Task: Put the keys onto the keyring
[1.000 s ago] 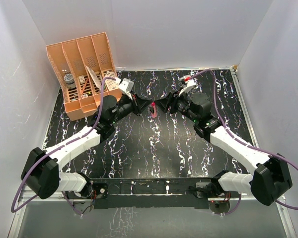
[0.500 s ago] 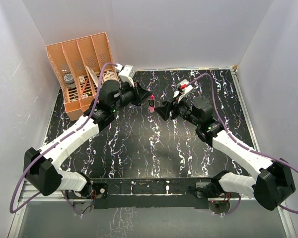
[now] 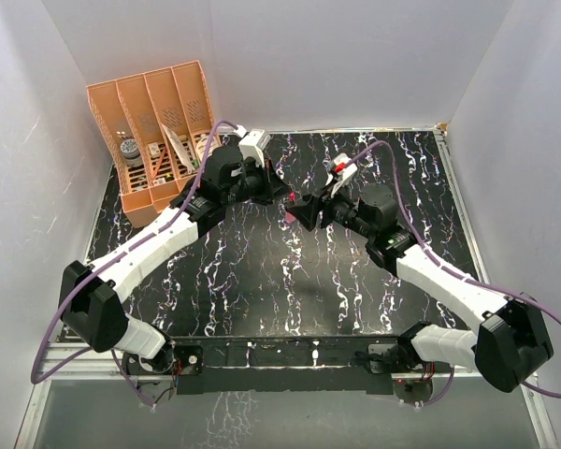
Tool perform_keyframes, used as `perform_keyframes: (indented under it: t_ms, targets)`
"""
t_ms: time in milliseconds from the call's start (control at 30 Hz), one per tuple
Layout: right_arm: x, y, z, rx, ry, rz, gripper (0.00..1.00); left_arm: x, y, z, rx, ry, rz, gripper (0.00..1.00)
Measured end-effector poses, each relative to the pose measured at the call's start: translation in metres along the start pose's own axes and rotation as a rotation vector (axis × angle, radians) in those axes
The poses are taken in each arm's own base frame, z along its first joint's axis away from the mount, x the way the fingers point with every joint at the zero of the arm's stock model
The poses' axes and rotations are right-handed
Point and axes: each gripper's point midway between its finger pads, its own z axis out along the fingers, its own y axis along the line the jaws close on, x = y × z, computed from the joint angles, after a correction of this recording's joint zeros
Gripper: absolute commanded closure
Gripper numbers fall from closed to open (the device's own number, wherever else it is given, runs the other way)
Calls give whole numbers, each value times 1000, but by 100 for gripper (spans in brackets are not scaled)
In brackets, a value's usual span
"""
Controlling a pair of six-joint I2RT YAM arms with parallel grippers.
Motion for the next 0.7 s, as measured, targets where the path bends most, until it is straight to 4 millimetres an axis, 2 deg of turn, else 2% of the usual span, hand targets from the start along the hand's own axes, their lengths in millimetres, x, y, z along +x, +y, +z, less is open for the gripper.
perform_keyframes:
  t_ms: [133, 267, 467, 600, 700]
  targets:
    - [12, -2, 5, -3, 31, 6, 43, 0, -4, -1, 13, 14, -6, 100]
    - [20, -4, 9, -5, 54, 8, 42, -11, -11, -3, 29, -1, -1, 100]
    - [26, -6, 14, -6, 65, 6, 44, -15, -19, -5, 58, 1, -5, 100]
    - [19, -6, 15, -10, 37, -3, 49, -13, -21, -6, 65, 12, -11, 100]
    - [13, -5, 16, -11, 13, -10, 60, -12, -21, -6, 68, 18, -15, 100]
